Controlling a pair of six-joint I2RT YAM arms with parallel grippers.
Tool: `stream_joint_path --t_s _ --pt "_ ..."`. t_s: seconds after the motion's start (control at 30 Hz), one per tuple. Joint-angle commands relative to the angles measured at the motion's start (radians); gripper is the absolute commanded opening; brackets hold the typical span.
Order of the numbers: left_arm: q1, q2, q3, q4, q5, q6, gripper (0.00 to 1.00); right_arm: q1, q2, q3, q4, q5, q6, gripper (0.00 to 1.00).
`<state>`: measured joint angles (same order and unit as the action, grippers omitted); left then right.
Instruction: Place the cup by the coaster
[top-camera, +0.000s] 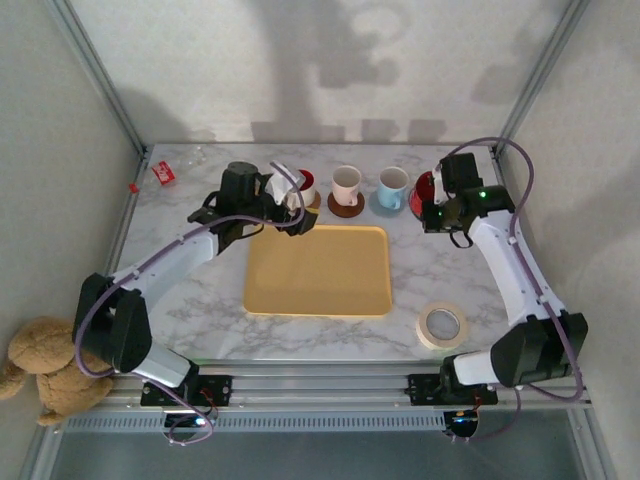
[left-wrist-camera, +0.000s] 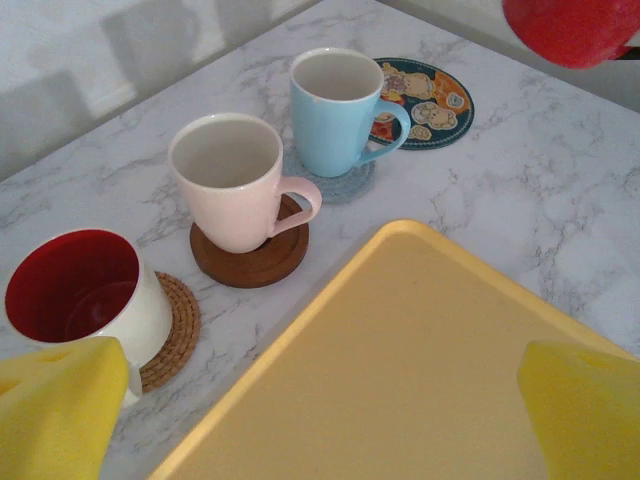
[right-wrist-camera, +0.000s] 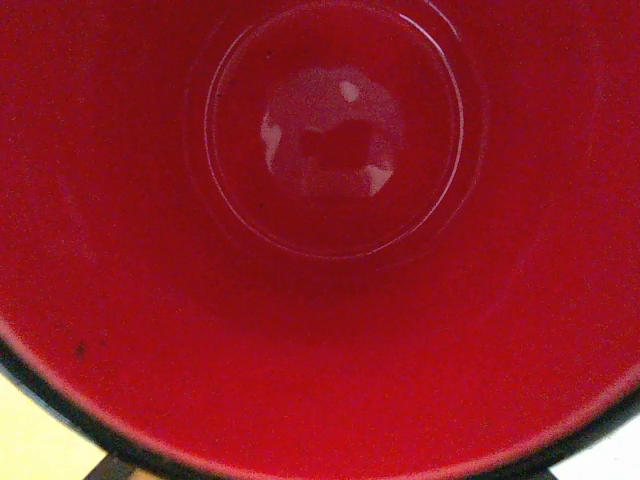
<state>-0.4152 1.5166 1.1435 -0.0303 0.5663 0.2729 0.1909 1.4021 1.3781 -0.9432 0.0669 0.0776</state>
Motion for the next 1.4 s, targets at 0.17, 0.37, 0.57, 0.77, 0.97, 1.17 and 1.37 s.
stream_joint_path --t_s 0.17,0.37,0.57,0.77,0.97,1.17,1.37 --pt "0.003 0.103 0.116 0.020 0.086 0.031 1.00 -0.073 0.076 0.047 0.201 -0.041 0.058 0.00" --pt "-0.004 0.143 0.133 0.065 0.089 0.013 1.00 -0.093 0.165 0.083 0.207 -0.018 0.064 0.00" --pt "-0.020 0.181 0.152 0.079 0.090 -0.010 1.00 -0.117 0.262 0.111 0.210 0.013 0.055 0.00" --pt "-0.030 0.192 0.154 0.088 0.094 -0.012 1.00 -0.136 0.331 0.122 0.242 0.021 0.065 0.00" --pt "-0.037 0.217 0.177 0.075 0.092 -0.014 1.00 -0.160 0.408 0.146 0.259 0.023 0.083 0.00" --pt "-0.043 0.233 0.197 0.073 0.082 -0.021 1.00 -0.180 0.484 0.184 0.269 0.018 0.087 0.00" --pt "-0.045 0.248 0.202 0.070 0.080 -0.025 1.00 -0.198 0.558 0.236 0.263 0.024 0.089 0.00"
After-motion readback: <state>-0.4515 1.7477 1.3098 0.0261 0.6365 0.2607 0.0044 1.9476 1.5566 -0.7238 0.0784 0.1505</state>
